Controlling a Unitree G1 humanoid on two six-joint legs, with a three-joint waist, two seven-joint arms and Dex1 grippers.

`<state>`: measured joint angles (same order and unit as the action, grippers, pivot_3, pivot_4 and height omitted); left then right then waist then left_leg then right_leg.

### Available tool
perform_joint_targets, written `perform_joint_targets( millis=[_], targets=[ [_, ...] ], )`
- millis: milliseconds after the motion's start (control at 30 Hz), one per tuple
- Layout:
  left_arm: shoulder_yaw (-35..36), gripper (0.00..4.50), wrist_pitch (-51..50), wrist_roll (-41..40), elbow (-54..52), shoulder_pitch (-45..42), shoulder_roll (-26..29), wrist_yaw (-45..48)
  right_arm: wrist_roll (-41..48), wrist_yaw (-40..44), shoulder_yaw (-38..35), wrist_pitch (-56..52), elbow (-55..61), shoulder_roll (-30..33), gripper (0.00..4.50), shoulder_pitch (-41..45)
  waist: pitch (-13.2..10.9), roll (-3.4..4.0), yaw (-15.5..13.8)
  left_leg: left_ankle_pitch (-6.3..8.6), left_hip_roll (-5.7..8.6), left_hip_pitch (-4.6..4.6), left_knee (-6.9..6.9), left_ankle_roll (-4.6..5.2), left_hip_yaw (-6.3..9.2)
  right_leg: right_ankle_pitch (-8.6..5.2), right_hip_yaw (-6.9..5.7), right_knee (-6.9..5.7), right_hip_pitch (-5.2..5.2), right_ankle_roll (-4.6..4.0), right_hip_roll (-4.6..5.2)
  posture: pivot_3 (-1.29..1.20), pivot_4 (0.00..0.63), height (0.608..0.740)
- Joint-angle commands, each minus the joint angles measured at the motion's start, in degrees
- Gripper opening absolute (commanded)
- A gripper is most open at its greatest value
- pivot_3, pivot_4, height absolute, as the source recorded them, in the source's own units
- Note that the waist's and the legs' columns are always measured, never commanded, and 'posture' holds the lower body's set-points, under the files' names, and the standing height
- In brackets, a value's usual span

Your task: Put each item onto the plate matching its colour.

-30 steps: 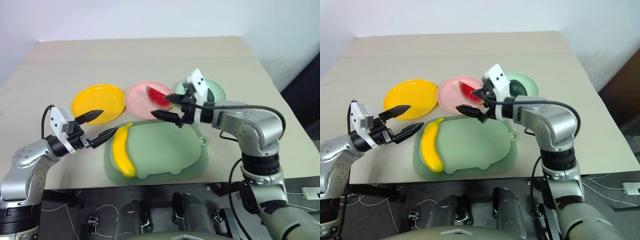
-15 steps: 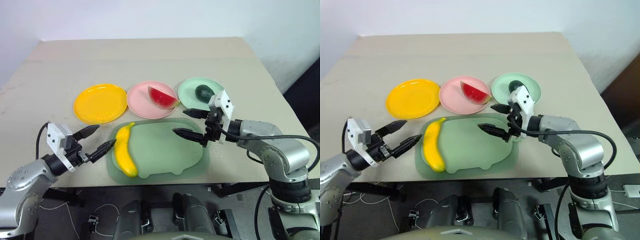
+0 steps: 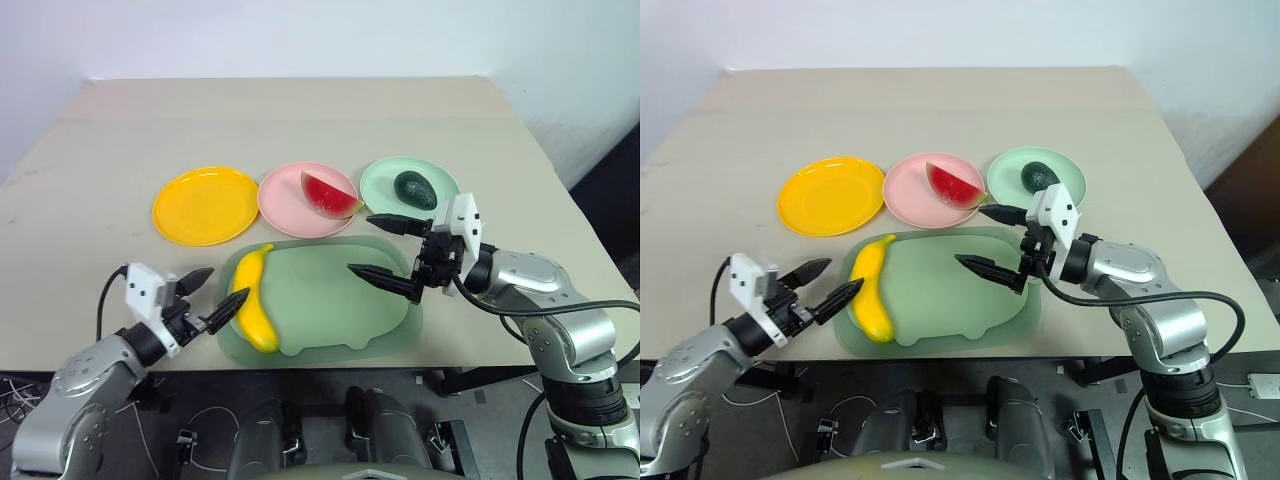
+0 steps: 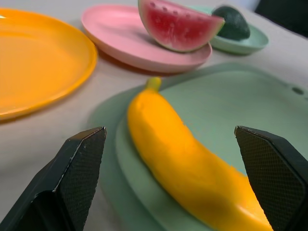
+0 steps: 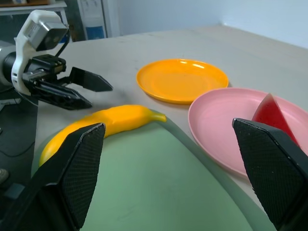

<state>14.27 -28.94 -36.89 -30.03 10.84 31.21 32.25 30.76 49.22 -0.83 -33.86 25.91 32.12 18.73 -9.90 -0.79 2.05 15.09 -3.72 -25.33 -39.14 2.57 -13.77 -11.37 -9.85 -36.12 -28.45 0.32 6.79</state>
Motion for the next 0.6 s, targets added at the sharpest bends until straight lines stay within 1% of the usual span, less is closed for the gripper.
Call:
perform_joint_targets(
  millis=[33, 167, 233, 367, 500, 600],
  targets=[
    [-1.49, 4.5, -1.82, -0.36, -0.15, -4.86, -0.68, -1.98, -0.05, -1.37, 0.3, 0.54, 1.11, 0.01, 4.49, 0.94, 0.0, 0.0, -0.19, 0.0, 0.0, 0.0, 0.0, 0.0, 0.0, 0.04, 0.0, 0.0, 0.0, -0.07, 0.0, 0.0, 0.15, 0.696],
    [-5.78, 4.5, -6.93, 2.86, 2.97, -11.72, -1.25, -6.73, 0.38, -3.18, 0.45, -0.9, 2.36, 0.3, 4.49, 0.27, 0.0, 0.0, -0.86, -0.01, 0.0, 0.0, -0.03, -0.01, 0.0, 0.12, 0.0, -0.01, 0.03, -0.17, -0.01, 0.0, 0.15, 0.696],
    [-6.54, 4.5, -9.9, 3.36, 3.52, -13.33, -0.48, -7.91, 0.45, -3.73, 0.46, -1.51, 2.66, 0.71, 4.49, -0.03, 0.0, 0.0, -1.0, -0.02, 0.0, 0.0, -0.03, -0.02, -0.01, 0.12, 0.0, -0.03, 0.01, -0.17, -0.02, 0.0, 0.15, 0.696],
    [-5.49, 4.5, -17.83, -0.44, 1.68, -15.38, -0.43, -10.32, 0.46, -4.57, 0.47, -2.25, 2.64, 1.06, 4.49, -0.03, 0.0, 0.0, -1.15, -0.03, -0.02, 0.01, -0.03, -0.03, -0.01, 0.12, 0.0, -0.09, -0.01, -0.16, -0.04, 0.0, 0.15, 0.696],
    [-5.67, 4.5, -24.88, -2.05, 0.06, -17.42, -0.22, -13.21, 0.34, -5.28, 0.47, -3.06, 2.57, 1.42, 4.49, 0.01, 0.01, -0.01, -1.33, -0.04, -0.01, 0.01, -0.08, -0.05, 0.0, 0.12, 0.0, -0.09, 0.04, -0.15, -0.03, 0.0, 0.15, 0.696],
    [-6.05, 4.5, -27.91, -3.2, -1.6, -18.12, -0.1, -13.58, -0.19, -5.79, 0.64, -3.02, 2.49, 1.48, 4.49, 0.01, 0.01, -0.01, -1.33, -0.04, 0.0, 0.01, -0.08, -0.05, 0.01, 0.12, 0.0, -0.08, 0.05, -0.15, -0.02, 0.0, 0.15, 0.696]
  ],
)
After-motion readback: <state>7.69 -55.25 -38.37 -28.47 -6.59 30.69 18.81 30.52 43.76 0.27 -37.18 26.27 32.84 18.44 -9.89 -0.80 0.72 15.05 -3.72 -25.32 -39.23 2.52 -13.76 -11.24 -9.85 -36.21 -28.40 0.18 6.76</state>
